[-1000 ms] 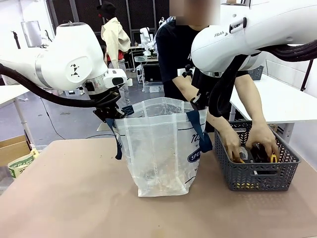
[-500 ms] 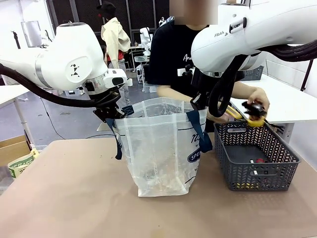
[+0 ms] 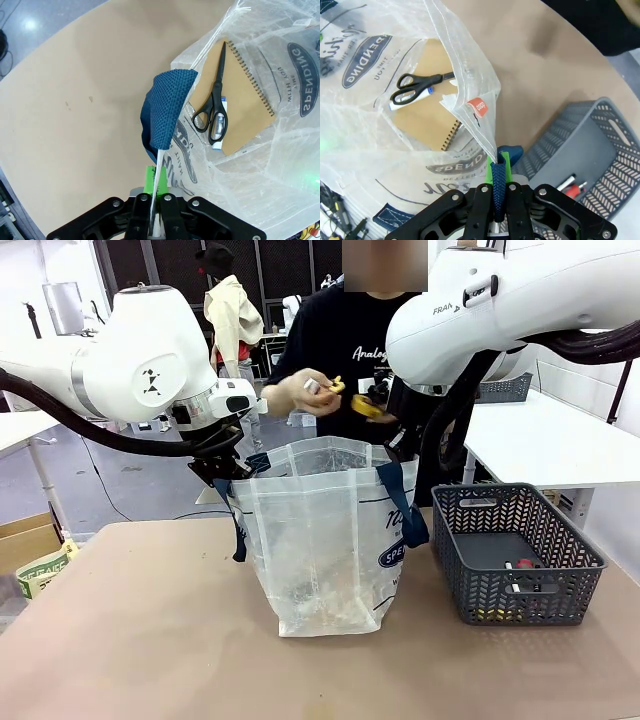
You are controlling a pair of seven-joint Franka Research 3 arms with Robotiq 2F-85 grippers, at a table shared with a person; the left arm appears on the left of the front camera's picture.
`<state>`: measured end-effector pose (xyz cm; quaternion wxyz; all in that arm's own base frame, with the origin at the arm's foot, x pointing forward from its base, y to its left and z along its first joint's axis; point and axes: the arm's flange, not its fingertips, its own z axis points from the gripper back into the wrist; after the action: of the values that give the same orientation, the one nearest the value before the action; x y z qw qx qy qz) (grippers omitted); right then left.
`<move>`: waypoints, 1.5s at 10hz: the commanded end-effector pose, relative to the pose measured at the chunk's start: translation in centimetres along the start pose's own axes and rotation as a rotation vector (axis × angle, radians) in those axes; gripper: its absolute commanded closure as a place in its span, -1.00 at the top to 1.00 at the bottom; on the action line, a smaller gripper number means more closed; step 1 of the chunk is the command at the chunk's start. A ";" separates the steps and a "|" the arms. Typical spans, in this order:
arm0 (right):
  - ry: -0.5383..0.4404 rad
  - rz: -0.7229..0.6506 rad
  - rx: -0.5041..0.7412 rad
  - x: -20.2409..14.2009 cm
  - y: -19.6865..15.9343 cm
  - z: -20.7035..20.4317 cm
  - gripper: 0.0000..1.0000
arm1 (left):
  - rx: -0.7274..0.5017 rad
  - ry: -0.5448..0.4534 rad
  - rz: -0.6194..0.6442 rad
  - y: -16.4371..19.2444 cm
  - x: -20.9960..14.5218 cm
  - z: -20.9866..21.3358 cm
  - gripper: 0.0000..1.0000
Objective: Transfer purchased items from the store into the shopping bag.
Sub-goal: Move the Reusable shopping bag to the right side of the table.
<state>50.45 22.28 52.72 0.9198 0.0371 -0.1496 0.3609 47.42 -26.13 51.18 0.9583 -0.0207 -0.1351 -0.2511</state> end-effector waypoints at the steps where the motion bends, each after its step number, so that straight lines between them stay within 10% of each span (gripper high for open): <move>1: 0.003 -0.001 0.000 -0.1 -0.1 -0.1 -1.00 | 0.001 0.002 0.002 0.1 -0.1 -0.1 -1.00; 15: 0.003 -0.001 0.000 -0.1 -0.1 -0.1 -1.00 | 0.001 0.002 0.002 0.1 -0.1 -0.1 -1.00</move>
<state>50.45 22.28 52.72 0.9198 0.0371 -0.1495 0.3609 47.42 -26.14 51.17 0.9583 -0.0207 -0.1350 -0.2511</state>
